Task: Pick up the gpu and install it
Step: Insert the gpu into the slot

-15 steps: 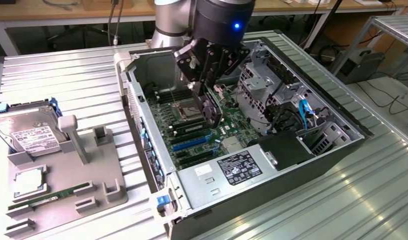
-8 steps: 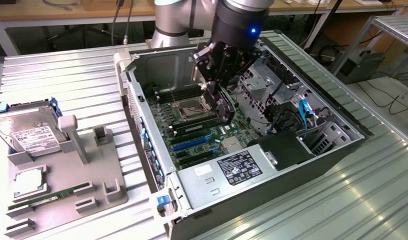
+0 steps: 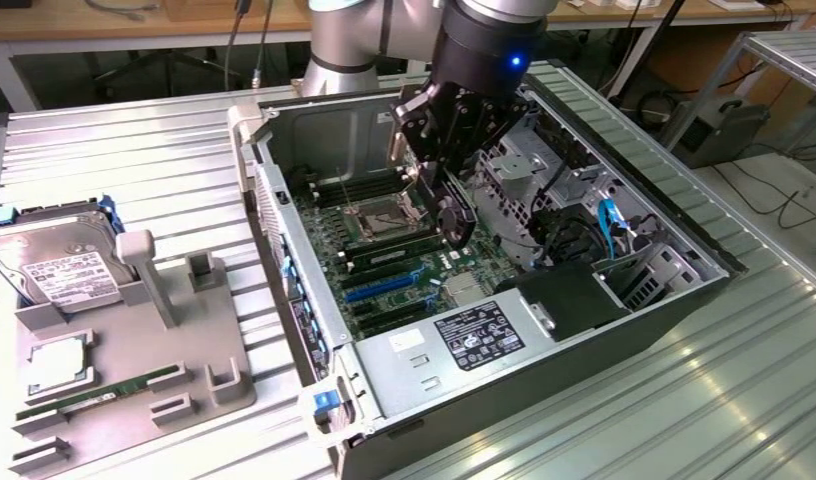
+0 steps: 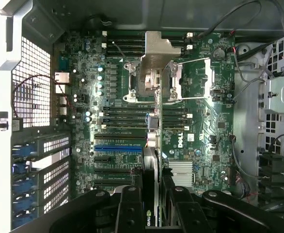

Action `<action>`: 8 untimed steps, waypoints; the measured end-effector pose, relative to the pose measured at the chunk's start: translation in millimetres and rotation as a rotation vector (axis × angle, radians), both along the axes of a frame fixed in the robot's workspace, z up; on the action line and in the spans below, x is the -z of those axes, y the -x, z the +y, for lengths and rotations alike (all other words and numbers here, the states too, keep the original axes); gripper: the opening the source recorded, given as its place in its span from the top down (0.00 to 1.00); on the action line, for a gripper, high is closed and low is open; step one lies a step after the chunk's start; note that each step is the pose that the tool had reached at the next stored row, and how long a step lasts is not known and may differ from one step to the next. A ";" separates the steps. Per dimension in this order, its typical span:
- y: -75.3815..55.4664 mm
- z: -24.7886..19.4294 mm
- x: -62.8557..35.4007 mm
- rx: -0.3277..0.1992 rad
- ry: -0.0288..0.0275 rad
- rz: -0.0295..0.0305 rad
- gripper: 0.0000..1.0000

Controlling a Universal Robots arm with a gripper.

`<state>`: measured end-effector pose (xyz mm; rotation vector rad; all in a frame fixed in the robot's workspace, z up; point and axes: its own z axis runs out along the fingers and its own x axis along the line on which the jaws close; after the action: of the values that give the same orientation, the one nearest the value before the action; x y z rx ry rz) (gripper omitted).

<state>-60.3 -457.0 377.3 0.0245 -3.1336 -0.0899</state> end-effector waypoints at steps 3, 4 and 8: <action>0.0 0.0 0.0 0.000 0.0000 0.0000 0.74; 0.0 0.0 0.0 0.000 -0.0001 0.0000 0.74; 0.0 0.0 0.0 0.001 0.0000 0.0000 0.74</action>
<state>-60.3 -457.0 377.3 0.0236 -3.1336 -0.0900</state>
